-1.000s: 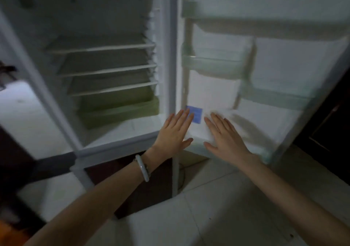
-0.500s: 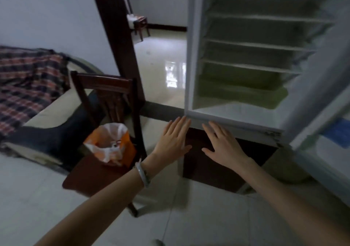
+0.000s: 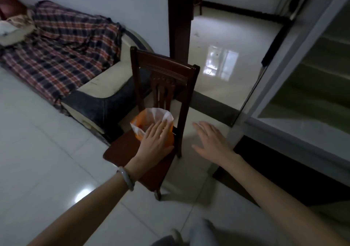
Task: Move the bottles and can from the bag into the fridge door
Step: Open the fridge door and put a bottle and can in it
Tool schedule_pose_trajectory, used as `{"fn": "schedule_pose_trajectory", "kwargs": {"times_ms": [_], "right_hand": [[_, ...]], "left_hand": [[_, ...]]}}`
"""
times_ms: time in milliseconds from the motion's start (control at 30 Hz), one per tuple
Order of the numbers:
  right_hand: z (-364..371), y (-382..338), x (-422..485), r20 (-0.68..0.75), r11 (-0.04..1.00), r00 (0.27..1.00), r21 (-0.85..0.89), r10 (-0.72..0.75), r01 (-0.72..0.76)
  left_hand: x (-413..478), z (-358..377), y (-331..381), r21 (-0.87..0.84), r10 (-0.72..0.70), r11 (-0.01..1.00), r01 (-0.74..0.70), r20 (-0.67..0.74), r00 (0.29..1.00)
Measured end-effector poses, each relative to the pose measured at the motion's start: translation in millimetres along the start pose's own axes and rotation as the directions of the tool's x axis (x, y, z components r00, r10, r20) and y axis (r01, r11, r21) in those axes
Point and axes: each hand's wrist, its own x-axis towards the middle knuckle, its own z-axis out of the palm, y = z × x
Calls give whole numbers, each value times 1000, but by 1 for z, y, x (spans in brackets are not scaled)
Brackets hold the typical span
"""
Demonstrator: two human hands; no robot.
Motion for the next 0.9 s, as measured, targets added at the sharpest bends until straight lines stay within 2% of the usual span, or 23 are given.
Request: {"fn": "schedule_pose_trajectory", "kwargs": {"times_ms": [133, 233, 367, 600, 767, 900], "right_hand": [[19, 5, 48, 57, 999, 997, -3, -50, 50], [35, 13, 85, 96, 995, 990, 10, -99, 99], [59, 29, 135, 160, 984, 971, 52, -175, 169], [106, 71, 214, 287, 970, 928, 118, -237, 212], [137, 93, 254, 385, 969, 891, 142, -241, 201], [160, 99, 276, 411, 955, 865, 179, -289, 235]], "left_hand": [[3, 21, -34, -2, -109, 994, 109, -9, 994], [8, 45, -56, -35, -213, 976, 215, 46, 976], [26, 72, -78, -22, -318, 946, 323, 133, 939], [61, 113, -93, -52, -513, 848, 528, 173, 841], [81, 144, -99, -69, -559, 804, 590, 250, 791], [98, 155, -114, -163, -581, 770, 617, 221, 783]]}}
